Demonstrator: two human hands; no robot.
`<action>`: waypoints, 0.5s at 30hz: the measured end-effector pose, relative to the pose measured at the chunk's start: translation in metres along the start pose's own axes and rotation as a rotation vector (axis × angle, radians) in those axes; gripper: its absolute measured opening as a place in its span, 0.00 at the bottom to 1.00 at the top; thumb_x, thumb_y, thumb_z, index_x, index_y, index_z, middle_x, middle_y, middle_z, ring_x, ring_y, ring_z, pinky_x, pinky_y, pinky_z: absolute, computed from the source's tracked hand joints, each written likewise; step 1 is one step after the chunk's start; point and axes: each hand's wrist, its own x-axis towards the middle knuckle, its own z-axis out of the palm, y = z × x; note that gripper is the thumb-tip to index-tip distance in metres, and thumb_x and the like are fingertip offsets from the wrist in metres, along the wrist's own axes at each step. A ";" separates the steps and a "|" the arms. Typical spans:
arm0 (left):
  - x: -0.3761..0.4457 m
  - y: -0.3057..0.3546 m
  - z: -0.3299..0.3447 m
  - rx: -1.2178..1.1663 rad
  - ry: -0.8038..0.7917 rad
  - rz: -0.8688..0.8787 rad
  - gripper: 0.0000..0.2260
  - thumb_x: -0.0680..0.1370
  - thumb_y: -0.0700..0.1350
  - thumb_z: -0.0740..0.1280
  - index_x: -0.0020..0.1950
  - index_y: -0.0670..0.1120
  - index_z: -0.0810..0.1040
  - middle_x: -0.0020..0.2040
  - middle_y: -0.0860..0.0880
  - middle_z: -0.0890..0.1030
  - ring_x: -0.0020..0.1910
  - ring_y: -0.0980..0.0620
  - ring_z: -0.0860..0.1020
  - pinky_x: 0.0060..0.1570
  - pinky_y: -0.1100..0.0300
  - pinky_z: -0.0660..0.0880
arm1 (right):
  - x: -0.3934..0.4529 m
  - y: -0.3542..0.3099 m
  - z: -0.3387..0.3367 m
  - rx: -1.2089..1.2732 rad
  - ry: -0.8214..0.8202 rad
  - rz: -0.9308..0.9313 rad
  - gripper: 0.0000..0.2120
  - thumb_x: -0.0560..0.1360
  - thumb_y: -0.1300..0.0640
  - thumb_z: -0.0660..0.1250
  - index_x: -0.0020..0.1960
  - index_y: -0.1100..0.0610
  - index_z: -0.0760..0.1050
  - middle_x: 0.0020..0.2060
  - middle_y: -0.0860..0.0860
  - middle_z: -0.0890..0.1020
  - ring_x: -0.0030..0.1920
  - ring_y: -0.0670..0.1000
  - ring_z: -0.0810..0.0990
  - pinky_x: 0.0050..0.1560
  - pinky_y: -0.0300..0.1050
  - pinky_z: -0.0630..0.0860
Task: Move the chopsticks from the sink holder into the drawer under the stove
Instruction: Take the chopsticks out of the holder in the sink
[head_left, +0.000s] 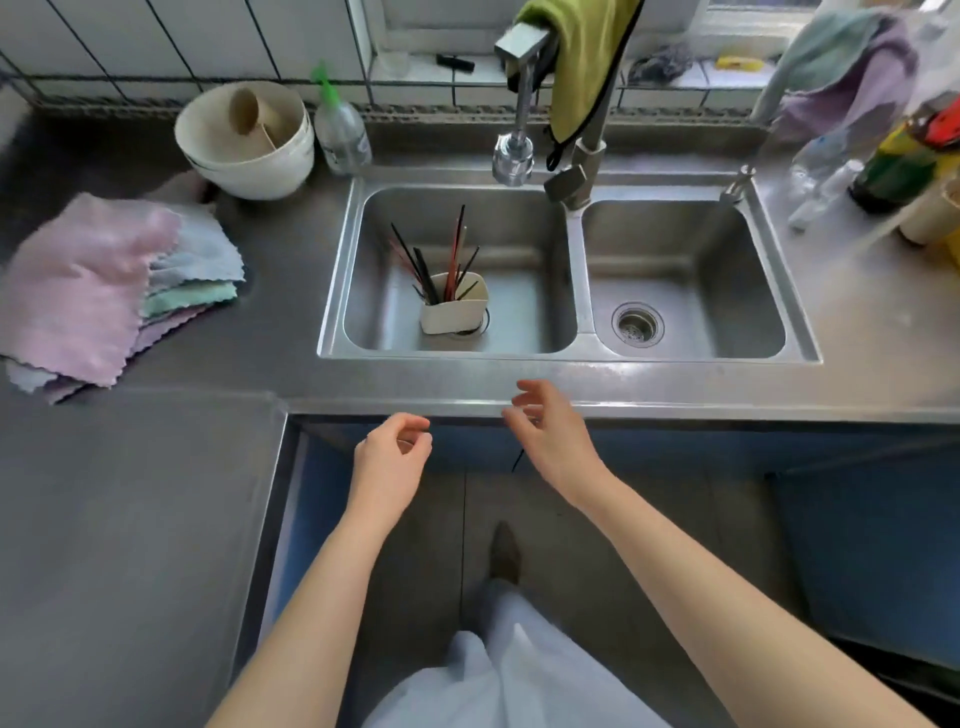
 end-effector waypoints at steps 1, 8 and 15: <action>0.011 0.007 -0.001 -0.005 0.029 -0.006 0.06 0.79 0.44 0.67 0.53 0.53 0.80 0.47 0.56 0.81 0.47 0.60 0.78 0.48 0.66 0.75 | 0.016 -0.006 -0.003 -0.019 -0.011 -0.012 0.21 0.77 0.50 0.64 0.68 0.53 0.66 0.59 0.49 0.77 0.59 0.49 0.76 0.58 0.43 0.73; 0.075 0.032 0.003 0.034 0.095 0.015 0.21 0.77 0.43 0.69 0.70 0.51 0.71 0.68 0.52 0.72 0.67 0.55 0.69 0.64 0.60 0.65 | 0.104 -0.013 -0.011 -0.083 -0.086 -0.010 0.36 0.73 0.45 0.69 0.74 0.53 0.57 0.66 0.51 0.71 0.65 0.51 0.71 0.62 0.44 0.67; 0.166 0.039 0.010 0.139 -0.037 -0.100 0.39 0.77 0.46 0.69 0.81 0.49 0.48 0.82 0.50 0.50 0.81 0.49 0.46 0.80 0.48 0.49 | 0.199 -0.016 0.006 -0.184 -0.208 0.026 0.50 0.71 0.41 0.70 0.77 0.55 0.39 0.77 0.55 0.52 0.75 0.55 0.56 0.74 0.55 0.58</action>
